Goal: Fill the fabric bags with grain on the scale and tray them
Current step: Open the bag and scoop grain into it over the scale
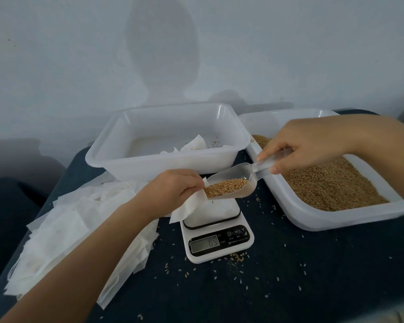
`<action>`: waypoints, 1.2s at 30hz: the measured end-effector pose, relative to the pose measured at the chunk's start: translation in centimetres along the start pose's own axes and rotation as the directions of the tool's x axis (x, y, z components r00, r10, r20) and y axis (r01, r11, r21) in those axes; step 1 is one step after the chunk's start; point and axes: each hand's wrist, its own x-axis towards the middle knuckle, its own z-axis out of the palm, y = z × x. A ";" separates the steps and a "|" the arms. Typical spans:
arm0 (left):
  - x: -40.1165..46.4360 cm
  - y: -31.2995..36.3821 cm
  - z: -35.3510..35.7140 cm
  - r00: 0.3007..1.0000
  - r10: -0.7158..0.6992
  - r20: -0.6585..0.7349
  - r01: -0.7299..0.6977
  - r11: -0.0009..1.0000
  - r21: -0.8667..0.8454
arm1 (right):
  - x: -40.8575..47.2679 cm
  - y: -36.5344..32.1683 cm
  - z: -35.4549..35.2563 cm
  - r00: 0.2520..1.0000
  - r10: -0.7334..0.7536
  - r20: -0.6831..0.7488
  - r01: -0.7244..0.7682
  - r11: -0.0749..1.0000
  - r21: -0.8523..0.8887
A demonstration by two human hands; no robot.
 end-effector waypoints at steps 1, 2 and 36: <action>-0.1 0.0 0.0 1.000 0.003 0.000 -0.003 1.000 0.006 | 0.0 -0.1 -0.1 1.000 0.000 -0.003 0.000 1.000 0.004; -0.1 0.1 0.0 1.000 0.008 -0.001 -0.008 1.000 0.011 | -0.1 -0.1 -0.2 1.000 -0.001 -0.005 0.001 1.000 0.006; 0.0 0.8 -0.2 0.999 0.025 -0.041 -0.024 0.999 0.032 | 0.6 -2.1 -3.2 0.999 0.033 0.028 -0.034 0.999 0.017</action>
